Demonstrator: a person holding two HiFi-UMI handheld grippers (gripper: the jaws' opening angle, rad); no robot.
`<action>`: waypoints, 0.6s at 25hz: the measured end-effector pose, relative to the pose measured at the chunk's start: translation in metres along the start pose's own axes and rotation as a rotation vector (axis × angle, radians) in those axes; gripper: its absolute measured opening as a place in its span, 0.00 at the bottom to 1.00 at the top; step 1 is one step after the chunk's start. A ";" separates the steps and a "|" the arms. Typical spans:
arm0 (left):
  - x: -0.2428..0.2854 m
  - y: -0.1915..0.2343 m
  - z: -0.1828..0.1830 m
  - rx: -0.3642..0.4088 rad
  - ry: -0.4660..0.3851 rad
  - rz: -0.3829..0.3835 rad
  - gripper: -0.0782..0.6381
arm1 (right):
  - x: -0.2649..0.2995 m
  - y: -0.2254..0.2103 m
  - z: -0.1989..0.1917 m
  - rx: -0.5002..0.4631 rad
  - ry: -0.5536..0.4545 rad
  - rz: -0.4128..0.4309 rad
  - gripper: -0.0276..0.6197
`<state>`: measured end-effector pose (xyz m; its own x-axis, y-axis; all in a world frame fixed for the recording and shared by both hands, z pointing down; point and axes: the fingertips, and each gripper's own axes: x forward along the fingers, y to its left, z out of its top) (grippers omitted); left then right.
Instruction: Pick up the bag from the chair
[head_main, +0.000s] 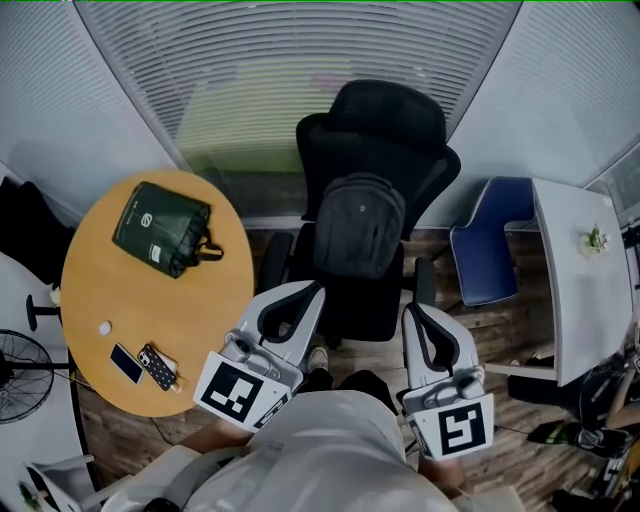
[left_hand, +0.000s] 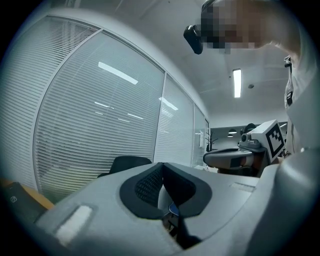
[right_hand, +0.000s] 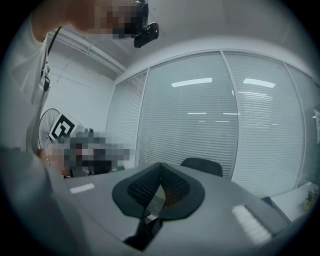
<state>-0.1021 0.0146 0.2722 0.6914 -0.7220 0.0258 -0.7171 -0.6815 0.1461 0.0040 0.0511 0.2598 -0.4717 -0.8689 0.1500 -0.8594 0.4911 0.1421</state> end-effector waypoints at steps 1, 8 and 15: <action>0.001 0.004 -0.001 0.000 0.001 -0.001 0.12 | 0.003 0.001 -0.001 0.000 0.001 -0.003 0.05; 0.008 0.018 0.001 -0.014 -0.003 -0.011 0.12 | 0.021 0.003 -0.002 0.002 0.012 0.003 0.05; 0.017 0.023 -0.001 -0.010 -0.006 -0.006 0.12 | 0.030 -0.008 -0.004 0.004 0.007 0.000 0.05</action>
<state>-0.1068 -0.0134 0.2769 0.6953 -0.7185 0.0190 -0.7119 -0.6847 0.1562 -0.0022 0.0212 0.2671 -0.4703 -0.8683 0.1573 -0.8602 0.4909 0.1378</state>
